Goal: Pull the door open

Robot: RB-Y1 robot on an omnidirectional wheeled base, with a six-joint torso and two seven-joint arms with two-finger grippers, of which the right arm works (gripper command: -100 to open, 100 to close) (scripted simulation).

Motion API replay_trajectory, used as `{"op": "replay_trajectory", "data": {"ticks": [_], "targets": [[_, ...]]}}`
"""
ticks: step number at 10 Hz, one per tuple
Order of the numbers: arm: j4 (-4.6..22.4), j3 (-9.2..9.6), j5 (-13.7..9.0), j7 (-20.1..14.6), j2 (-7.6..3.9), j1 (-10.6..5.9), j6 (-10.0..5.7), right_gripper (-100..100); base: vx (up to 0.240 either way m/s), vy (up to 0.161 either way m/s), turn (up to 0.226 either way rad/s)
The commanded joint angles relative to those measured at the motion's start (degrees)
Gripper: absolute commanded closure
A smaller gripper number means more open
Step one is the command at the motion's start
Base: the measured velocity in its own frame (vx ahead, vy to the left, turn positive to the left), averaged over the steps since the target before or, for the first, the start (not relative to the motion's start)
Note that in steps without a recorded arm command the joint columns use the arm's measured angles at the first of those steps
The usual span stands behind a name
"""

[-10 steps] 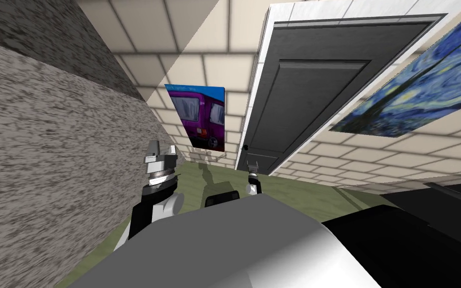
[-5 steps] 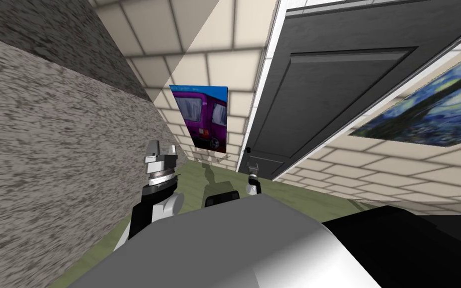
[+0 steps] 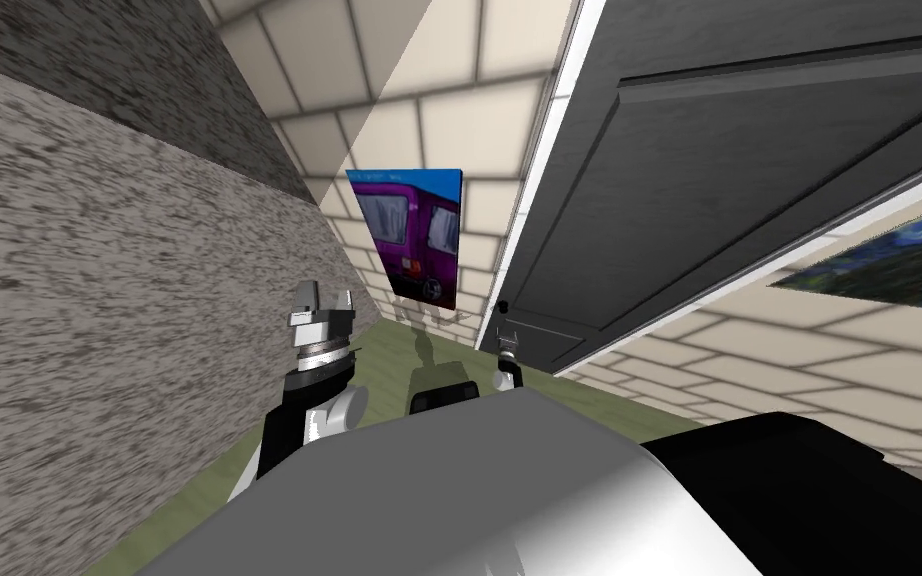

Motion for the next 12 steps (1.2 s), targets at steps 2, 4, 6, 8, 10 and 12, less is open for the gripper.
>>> {"op": "replay_trajectory", "data": {"ticks": [2,4,6,8,10,12], "targets": [[3.1,0.08,-1.6,-2.4,-0.23,-1.1,-0.48,-100,0.073,-0.085,0.121],[4.6,0.15,-2.5,-3.7,-0.33,-1.58,-0.73,-100,0.073,-0.064,0.085],[4.7,0.09,-2.3,-4.9,-1.53,-0.91,-0.93,-100,0.075,-0.012,0.028],[5.7,0.06,-2.5,-7.0,-3.14,-0.39,-1.4,-100,0.186,0.011,0.046],[6.4,0.04,-2.6,-8.7,-4.42,0.02,-1.77,-100,0.135,-0.02,0.032],[7.7,0.0,-2.7,-11.5,-6.47,0.68,-2.36,-100,0.134,-0.006,0.052]]}}
